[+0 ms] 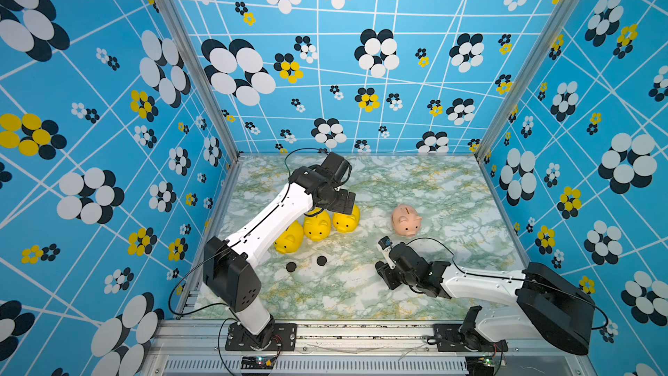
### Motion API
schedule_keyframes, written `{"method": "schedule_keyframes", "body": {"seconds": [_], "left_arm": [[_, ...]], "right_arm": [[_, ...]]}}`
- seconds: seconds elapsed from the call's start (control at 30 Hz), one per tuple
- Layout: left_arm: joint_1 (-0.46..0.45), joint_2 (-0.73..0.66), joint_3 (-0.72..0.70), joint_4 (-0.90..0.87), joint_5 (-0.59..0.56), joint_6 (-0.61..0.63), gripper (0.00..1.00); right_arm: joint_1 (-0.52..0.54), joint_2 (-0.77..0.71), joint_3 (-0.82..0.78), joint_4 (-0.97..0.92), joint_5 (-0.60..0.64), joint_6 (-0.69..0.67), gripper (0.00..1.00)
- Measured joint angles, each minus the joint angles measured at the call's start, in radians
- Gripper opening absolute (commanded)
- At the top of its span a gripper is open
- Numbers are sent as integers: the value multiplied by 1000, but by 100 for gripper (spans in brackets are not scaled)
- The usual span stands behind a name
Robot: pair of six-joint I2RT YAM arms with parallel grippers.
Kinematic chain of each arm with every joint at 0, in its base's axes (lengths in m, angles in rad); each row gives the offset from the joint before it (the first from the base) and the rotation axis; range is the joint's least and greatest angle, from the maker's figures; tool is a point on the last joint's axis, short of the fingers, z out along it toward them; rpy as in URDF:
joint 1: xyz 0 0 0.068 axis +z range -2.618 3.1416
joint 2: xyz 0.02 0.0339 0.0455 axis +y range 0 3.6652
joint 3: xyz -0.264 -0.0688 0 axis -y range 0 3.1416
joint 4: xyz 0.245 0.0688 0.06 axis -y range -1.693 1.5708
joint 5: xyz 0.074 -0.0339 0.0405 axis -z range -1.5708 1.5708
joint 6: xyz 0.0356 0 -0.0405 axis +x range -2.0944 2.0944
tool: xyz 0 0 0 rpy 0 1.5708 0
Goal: Open piggy banks
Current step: Move the lid to the center of the board.
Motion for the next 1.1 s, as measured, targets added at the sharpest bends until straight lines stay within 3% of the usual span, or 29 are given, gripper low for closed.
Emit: {"method": "schedule_keyframes", "body": {"seconds": [0.23, 0.37, 0.5, 0.63, 0.83, 1.1], "left_arm": [[96, -292, -297, 114, 103, -22, 99], [160, -407, -364, 127, 140, -22, 99], [184, -455, -391, 126, 166, -17, 99], [190, -464, -393, 135, 191, -13, 99], [188, -458, -393, 232, 251, -27, 99], [111, -372, -351, 344, 239, -77, 99]], "right_arm": [[5, 256, 173, 163, -12, -42, 28], [20, 406, 311, 229, -11, -39, 29], [30, 436, 325, 276, 0, -24, 35], [30, 385, 270, 278, 20, -20, 52], [30, 167, 150, 203, 79, -44, 99], [0, -113, 217, -24, 191, -108, 99]]}}
